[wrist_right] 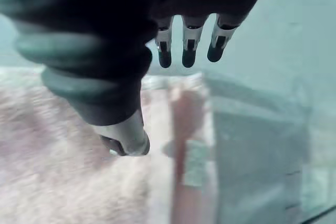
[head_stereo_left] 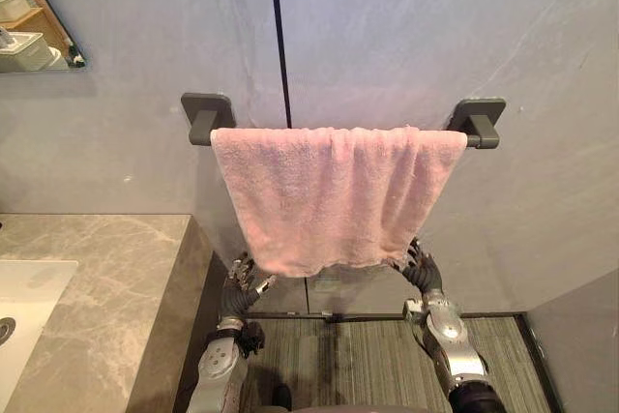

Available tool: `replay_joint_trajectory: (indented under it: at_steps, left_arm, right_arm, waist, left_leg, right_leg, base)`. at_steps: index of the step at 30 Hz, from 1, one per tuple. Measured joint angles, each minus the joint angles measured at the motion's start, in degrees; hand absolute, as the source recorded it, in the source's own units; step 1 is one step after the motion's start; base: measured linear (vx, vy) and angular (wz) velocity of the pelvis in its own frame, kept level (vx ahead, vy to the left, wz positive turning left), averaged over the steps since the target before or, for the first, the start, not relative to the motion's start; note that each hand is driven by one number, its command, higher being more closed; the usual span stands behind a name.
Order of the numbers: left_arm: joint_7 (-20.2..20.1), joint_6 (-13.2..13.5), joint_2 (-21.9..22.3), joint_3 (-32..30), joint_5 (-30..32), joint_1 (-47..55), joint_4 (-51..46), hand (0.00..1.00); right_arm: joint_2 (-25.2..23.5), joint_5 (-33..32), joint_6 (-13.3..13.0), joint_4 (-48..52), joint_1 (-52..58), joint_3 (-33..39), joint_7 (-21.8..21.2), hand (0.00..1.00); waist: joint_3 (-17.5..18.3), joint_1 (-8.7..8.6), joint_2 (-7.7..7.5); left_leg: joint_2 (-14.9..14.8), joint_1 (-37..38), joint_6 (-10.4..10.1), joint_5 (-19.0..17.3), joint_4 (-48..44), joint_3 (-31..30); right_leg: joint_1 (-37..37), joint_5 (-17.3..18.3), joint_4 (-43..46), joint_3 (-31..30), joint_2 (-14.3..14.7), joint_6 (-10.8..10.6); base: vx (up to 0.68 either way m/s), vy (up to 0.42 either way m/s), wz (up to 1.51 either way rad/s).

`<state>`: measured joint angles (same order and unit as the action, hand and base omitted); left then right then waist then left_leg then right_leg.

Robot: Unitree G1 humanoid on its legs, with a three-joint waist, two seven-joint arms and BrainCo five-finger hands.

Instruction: Organize washtable

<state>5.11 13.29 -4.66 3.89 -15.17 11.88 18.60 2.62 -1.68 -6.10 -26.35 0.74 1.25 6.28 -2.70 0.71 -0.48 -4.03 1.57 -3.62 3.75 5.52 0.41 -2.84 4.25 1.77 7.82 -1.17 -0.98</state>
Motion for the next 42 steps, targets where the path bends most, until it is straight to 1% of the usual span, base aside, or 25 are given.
replay_joint_trajectory:
  at_steps: [4, 10, 12, 14, 16, 17, 20, 23, 24, 28, 29, 32, 33, 34, 37, 38, 39, 40, 41, 42]
  left_arm:
    - [-0.01, -0.55, 0.04, 0.16, -0.32, 0.50, 0.00, 0.00]
    - [0.80, -0.60, 0.21, -0.32, -5.46, 1.57, 0.00, 0.00]
    - [1.54, -0.61, 1.20, -1.93, -6.65, 2.29, -0.01, 0.00]
    - [2.71, -0.63, 2.28, -4.22, -6.84, 3.25, -0.97, 0.00]
    - [3.01, -0.64, 2.56, -5.55, -6.75, 4.61, -3.33, 0.00]
    - [3.87, -0.60, 3.40, -7.00, -6.69, 5.80, -5.96, 0.00]
    - [5.21, -0.58, 4.60, -9.66, -6.51, 7.60, -11.47, 0.00]
    - [6.20, -0.57, 5.08, -11.65, -6.51, 9.74, -17.07, 0.00]
    - [6.31, -0.58, 5.24, -11.87, -6.51, 10.03, -18.87, 0.00]
    - [6.59, -0.37, 6.20, -12.36, -6.51, 10.38, -26.54, 0.00]
    - [6.66, -0.12, 6.31, -12.24, -6.54, 10.41, -28.98, 0.00]
    - [7.70, 1.29, 6.28, -10.88, -6.55, 10.31, -36.06, 0.00]
    - [7.71, 1.62, 6.29, -10.45, -6.55, 10.17, -37.35, 0.00]
    - [7.74, 2.48, 6.28, -9.44, -6.55, 9.60, -40.35, 0.00]
    - [7.64, 3.96, 6.07, -7.65, -6.51, 8.42, -46.47, 0.00]
    - [7.43, 4.52, 5.97, -7.52, -6.52, 7.92, -47.39, 0.00]
    - [6.96, 5.45, 5.47, -7.02, -6.58, 7.34, -48.38, 0.00]
    - [5.90, 6.00, 4.82, -6.47, -6.72, 7.11, -48.93, 0.00]
    - [5.09, 6.08, 4.38, -6.11, -7.15, 7.12, -49.25, 0.00]
    - [3.38, 6.10, 3.65, -5.37, -8.53, 7.12, -49.94, 0.00]
  right_arm:
    - [0.00, -0.08, 0.03, 0.02, 1.37, -0.02, 0.00, 0.00]
    - [-0.23, -0.73, 0.03, 0.03, 2.71, 0.07, 0.26, 0.00]
    - [-0.81, -1.20, 0.04, 0.69, 3.66, 0.80, 0.67, 0.00]
    - [-2.02, -2.34, 0.14, 3.40, 5.68, 2.89, 1.64, 0.00]
    - [-2.66, -2.44, 0.17, 7.55, 7.69, 4.15, 2.52, 0.00]
    - [-2.89, -2.78, 0.13, 11.63, 9.40, 5.50, 3.02, 0.00]
    - [-3.39, -2.79, -0.04, 20.92, 12.89, 8.53, 5.00, 0.00]
    - [-3.65, -2.75, -0.02, 29.50, 15.92, 9.89, 6.52, 0.00]
    - [-3.83, -2.74, -0.01, 32.69, 16.77, 10.29, 7.05, 0.00]
    - [-4.84, -2.73, -0.30, 42.85, 17.44, 11.43, 8.67, 0.00]
    - [-4.89, -2.75, -0.58, 45.88, 17.41, 11.73, 8.86, 0.00]
    - [-4.88, -2.76, -3.01, 53.07, 16.55, 11.96, 9.96, 0.00]
    - [-4.86, -2.77, -3.45, 54.19, 16.12, 11.95, 9.98, 0.00]
    - [-4.85, -2.79, -4.57, 56.66, 14.58, 11.87, 9.95, 0.00]
    - [-4.69, -2.98, -7.00, 59.95, 10.05, 10.55, 9.56, 0.00]
    - [-4.58, -3.44, -7.64, 60.45, 9.08, 9.90, 8.53, 0.00]
    - [-4.18, -4.69, -8.93, 60.82, 7.86, 8.92, 6.58, 0.00]
    - [-3.68, -5.16, -9.70, 61.14, 7.06, 7.67, 5.27, 0.00]
    - [-3.27, -5.56, -10.08, 61.23, 6.72, 6.87, 4.36, 0.00]
    - [-2.40, -6.58, -10.58, 61.40, 6.03, 5.09, 2.32, 0.00]
  waist:
    - [0.00, -0.15, -0.02]
    - [0.00, -0.03, -0.01]
    - [0.00, -0.03, 0.00]
    - [-0.01, 0.07, 0.01]
    - [-0.03, 0.13, 0.03]
    - [-0.04, 0.21, 0.05]
    - [-0.12, 0.25, 0.08]
    - [-0.12, 0.26, 0.01]
    - [-0.13, 0.28, -0.01]
    - [0.06, 0.36, 0.00]
    - [0.20, 0.38, 0.00]
    - [1.52, 0.23, 0.10]
    - [1.67, 0.22, 0.13]
    - [1.74, 0.24, 0.19]
    - [1.81, 0.11, 0.24]
    - [1.80, 0.12, 0.24]
    - [1.79, 0.09, 0.25]
    - [1.81, 0.07, 0.30]
    - [1.79, 0.06, 0.34]
    - [1.92, -0.02, 0.46]
  left_leg:
    - [-0.10, 0.08, 0.00, 0.00, -0.01, 0.15]
    - [-0.21, 0.29, -0.01, 0.01, 0.00, 0.16]
    - [-0.21, 0.31, -0.02, 0.01, -0.01, 0.20]
    - [-0.21, 0.51, -0.02, 0.01, -0.03, 0.27]
    - [-0.21, 0.96, -0.09, -0.05, -0.04, 0.78]
    - [-0.26, 1.48, -0.17, -0.26, -0.06, 1.22]
    - [-0.52, 2.57, -0.02, -0.61, -0.07, 1.63]
    - [-0.44, 3.21, 0.08, -2.15, -1.06, 2.28]
    - [-0.45, 3.09, 0.10, -3.03, -2.00, 2.80]
    - [-0.50, 2.75, 0.16, -4.44, -3.76, 3.47]
    - [-0.48, 2.76, -0.07, -4.60, -4.15, 3.61]
    - [-0.22, 2.92, -0.26, -4.98, -4.56, 3.70]
    - [-0.16, 2.89, -0.26, -4.98, -4.56, 3.74]
    - [-0.05, 2.97, -0.26, -4.99, -4.56, 3.89]
    - [0.11, 3.58, -0.11, -5.08, -4.54, 3.92]
    - [0.14, 3.79, -0.10, -5.09, -4.53, 3.90]
    - [0.21, 4.38, -0.06, -5.12, -4.53, 3.80]
    - [0.23, 5.06, 0.14, -5.24, -4.53, 3.68]
    - [0.24, 5.41, 0.22, -5.30, -4.54, 3.62]
    - [0.27, 5.69, 0.28, -5.44, -4.54, 3.59]
  right_leg:
    - [0.00, -0.13, 0.01, -0.16, 0.02, 0.15]
    - [-0.05, -0.26, 0.03, -0.21, 0.02, 0.15]
    - [-0.19, -0.26, 0.07, -0.24, 0.01, 0.15]
    - [-0.42, -0.25, 0.11, -0.23, -0.01, 0.15]
    - [-0.80, -0.16, 0.15, -0.26, -0.07, 0.10]
    - [-1.03, 0.09, 0.46, -0.49, -0.12, 0.05]
    - [-1.02, 1.57, 2.69, -0.45, -0.51, -0.09]
    - [-0.86, 3.31, 4.79, -0.56, -0.91, -0.29]
    - [-0.83, 3.89, 5.29, -0.67, -0.97, -0.64]
    - [-0.78, 5.13, 6.68, -1.20, -1.10, -0.61]
    - [-0.67, 5.48, 7.25, -1.28, -1.19, -0.52]
    - [-0.47, 6.02, 8.06, -1.33, -1.53, -0.52]
    - [-0.47, 6.07, 8.07, -1.29, -1.59, -0.58]
    - [-0.55, 6.11, 8.05, -1.39, -1.68, -0.64]
    - [-1.15, 6.11, 7.99, -1.65, -1.78, -0.66]
    - [-1.39, 6.10, 7.99, -1.73, -1.80, -0.66]
    - [-2.00, 6.10, 7.94, -1.78, -1.84, -0.67]
    - [-2.63, 6.10, 7.91, -1.84, -1.85, -0.67]
    - [-3.08, 6.10, 7.76, -1.87, -1.85, -0.67]
    - [-3.47, 6.10, 7.44, -1.97, -1.84, -0.68]
  base:
    - [0.00, -0.001, -0.02]
    - [-0.02, 0.000, 0.00]
    - [0.00, 0.000, 0.00]
    - [0.00, 0.000, 0.00]
    - [0.00, 0.001, -0.03]
    - [-0.01, 0.001, -0.06]
    - [-0.01, -0.005, -0.03]
    - [-0.01, -0.002, -0.08]
    - [0.00, -0.003, -0.12]
    - [0.04, -0.014, -0.09]
    - [0.09, -0.016, -0.04]
    - [0.11, -0.010, 0.03]
    - [0.12, -0.001, 0.06]
    - [0.09, 0.002, 0.02]
    - [0.05, 0.001, -0.01]
    - [0.00, 0.000, 0.00]
    - [0.00, 0.000, 0.00]
    - [0.00, 0.000, 0.00]
    - [0.00, 0.000, 0.00]
    - [0.00, 0.000, 0.00]
